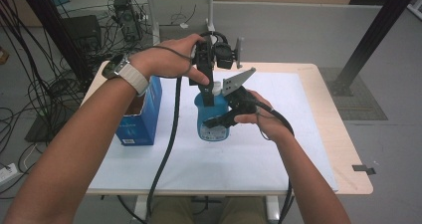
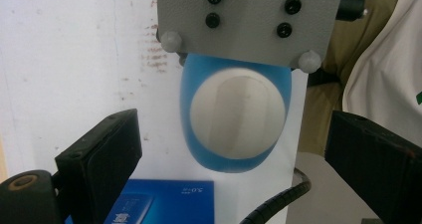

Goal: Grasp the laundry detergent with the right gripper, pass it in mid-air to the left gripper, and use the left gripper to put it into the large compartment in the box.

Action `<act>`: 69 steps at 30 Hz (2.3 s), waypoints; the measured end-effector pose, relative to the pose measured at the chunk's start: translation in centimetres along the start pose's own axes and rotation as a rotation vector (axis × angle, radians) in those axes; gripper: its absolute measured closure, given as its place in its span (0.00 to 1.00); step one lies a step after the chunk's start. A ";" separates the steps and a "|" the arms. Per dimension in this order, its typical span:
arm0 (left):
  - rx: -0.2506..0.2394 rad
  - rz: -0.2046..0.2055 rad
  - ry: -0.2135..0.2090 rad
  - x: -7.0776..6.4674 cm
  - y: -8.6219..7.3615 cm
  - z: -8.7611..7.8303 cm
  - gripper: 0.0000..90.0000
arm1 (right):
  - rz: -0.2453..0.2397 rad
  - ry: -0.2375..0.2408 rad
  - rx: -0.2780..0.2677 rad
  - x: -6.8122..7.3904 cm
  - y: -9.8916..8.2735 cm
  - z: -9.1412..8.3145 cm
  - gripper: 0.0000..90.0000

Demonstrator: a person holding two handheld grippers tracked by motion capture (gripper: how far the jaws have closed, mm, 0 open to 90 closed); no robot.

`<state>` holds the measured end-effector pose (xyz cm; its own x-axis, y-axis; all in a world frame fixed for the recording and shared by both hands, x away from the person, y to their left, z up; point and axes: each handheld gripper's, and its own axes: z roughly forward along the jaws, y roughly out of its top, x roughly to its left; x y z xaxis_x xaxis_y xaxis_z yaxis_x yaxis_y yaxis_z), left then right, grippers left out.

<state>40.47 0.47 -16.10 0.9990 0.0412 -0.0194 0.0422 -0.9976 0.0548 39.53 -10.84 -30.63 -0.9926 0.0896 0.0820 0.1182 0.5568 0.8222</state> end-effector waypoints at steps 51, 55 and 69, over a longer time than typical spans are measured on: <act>-0.016 0.023 -0.025 0.3 0.6 2.1 0.11 | 0.005 0.008 0.000 0.8 0.5 -0.3 0.49; -0.015 0.024 -0.030 0.3 0.6 2.3 0.12 | -0.012 0.008 -0.014 0.8 0.6 -0.3 0.49; -0.019 0.028 -0.041 0.2 0.6 2.8 0.13 | -0.020 0.011 -0.023 0.8 0.8 -0.3 0.49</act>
<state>40.68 -0.27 -18.84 0.9983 0.0103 -0.0581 0.0147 -0.9971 0.0748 38.86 -10.58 -29.76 -0.9950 0.0694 0.0714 0.0976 0.5395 0.8363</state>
